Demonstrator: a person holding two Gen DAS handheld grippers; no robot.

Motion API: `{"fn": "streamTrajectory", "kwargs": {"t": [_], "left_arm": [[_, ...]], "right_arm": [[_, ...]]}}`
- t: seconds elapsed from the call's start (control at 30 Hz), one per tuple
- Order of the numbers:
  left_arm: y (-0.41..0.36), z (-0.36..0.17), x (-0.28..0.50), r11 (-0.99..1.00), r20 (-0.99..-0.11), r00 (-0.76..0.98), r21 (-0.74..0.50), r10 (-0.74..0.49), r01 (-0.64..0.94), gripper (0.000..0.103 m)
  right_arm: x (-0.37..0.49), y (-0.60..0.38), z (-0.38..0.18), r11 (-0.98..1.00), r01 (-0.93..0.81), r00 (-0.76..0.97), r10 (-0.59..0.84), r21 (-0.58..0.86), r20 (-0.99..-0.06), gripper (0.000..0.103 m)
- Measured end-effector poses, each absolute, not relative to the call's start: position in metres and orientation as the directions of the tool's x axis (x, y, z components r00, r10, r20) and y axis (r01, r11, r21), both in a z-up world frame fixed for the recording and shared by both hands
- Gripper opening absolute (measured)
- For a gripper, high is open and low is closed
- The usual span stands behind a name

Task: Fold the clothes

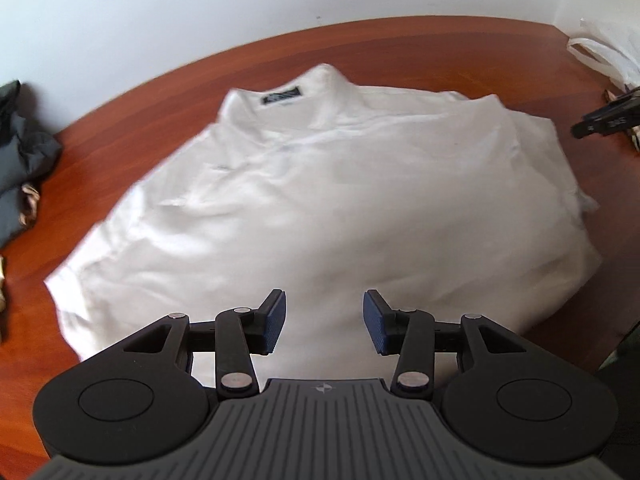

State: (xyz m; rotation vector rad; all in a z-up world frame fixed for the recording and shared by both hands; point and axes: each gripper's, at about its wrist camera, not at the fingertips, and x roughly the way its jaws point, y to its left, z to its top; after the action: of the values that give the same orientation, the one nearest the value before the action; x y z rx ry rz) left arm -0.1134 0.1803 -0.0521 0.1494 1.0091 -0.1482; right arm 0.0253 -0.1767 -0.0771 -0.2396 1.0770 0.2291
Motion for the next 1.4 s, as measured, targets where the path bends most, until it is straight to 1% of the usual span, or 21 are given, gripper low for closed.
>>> {"fn": "streamTrajectory", "kwargs": {"t": [0.2, 0.37, 0.43, 0.5, 0.67, 0.8, 0.9, 1.07, 1.13, 1.27, 1.4], "left_arm": [[0.111, -0.063, -0.119, 0.993, -0.858, 0.511, 0.01, -0.051, 0.115, 0.046], [0.058, -0.068, -0.114, 0.994, -0.857, 0.512, -0.005, -0.062, 0.112, 0.046], [0.039, -0.069, -0.111, 0.992, -0.854, 0.514, -0.012, -0.077, 0.129, 0.046], [0.01, -0.069, -0.103, 0.984, -0.848, 0.516, -0.031, -0.119, 0.176, 0.046], [-0.033, -0.069, -0.09, 0.962, -0.841, 0.507, -0.058, -0.191, 0.266, 0.047], [-0.067, -0.073, -0.08, 0.939, -0.845, 0.499, -0.009, -0.19, 0.343, 0.047], [-0.082, -0.077, -0.076, 0.913, -0.857, 0.478, 0.02, -0.194, 0.408, 0.047], [-0.095, -0.082, -0.072, 0.879, -0.861, 0.479, 0.088, -0.169, 0.469, 0.047], [-0.101, -0.085, -0.072, 0.855, -0.861, 0.484, 0.128, -0.156, 0.503, 0.047], [-0.114, -0.09, -0.075, 0.762, -0.847, 0.515, 0.243, -0.135, 0.6, 0.047], [-0.122, -0.094, -0.074, 0.677, -0.837, 0.527, 0.306, -0.144, 0.67, 0.047]], "right_arm": [[0.053, -0.195, -0.091, 0.898, -0.437, 0.42, 0.147, -0.057, -0.895, 0.039], [0.07, -0.206, -0.098, 0.854, -0.518, 0.391, 0.188, -0.047, -0.901, 0.04], [0.076, -0.209, -0.102, 0.838, -0.544, 0.379, 0.199, -0.044, -0.904, 0.04], [0.08, -0.212, -0.105, 0.825, -0.563, 0.368, 0.207, -0.04, -0.907, 0.041], [0.093, -0.217, -0.112, 0.79, -0.612, 0.339, 0.23, -0.029, -0.912, 0.041], [0.099, -0.216, -0.116, 0.77, -0.638, 0.315, 0.251, -0.008, -0.915, 0.041], [0.1, -0.214, -0.118, 0.758, -0.652, 0.303, 0.261, 0.001, -0.917, 0.041], [0.1, -0.214, -0.119, 0.749, -0.662, 0.284, 0.273, 0.018, -0.919, 0.04], [0.1, -0.216, -0.119, 0.748, -0.664, 0.278, 0.277, 0.024, -0.92, 0.04], [0.1, -0.217, -0.118, 0.745, -0.666, 0.273, 0.282, 0.031, -0.92, 0.04], [0.1, -0.217, -0.119, 0.739, -0.672, 0.266, 0.288, 0.037, -0.92, 0.04]]}}
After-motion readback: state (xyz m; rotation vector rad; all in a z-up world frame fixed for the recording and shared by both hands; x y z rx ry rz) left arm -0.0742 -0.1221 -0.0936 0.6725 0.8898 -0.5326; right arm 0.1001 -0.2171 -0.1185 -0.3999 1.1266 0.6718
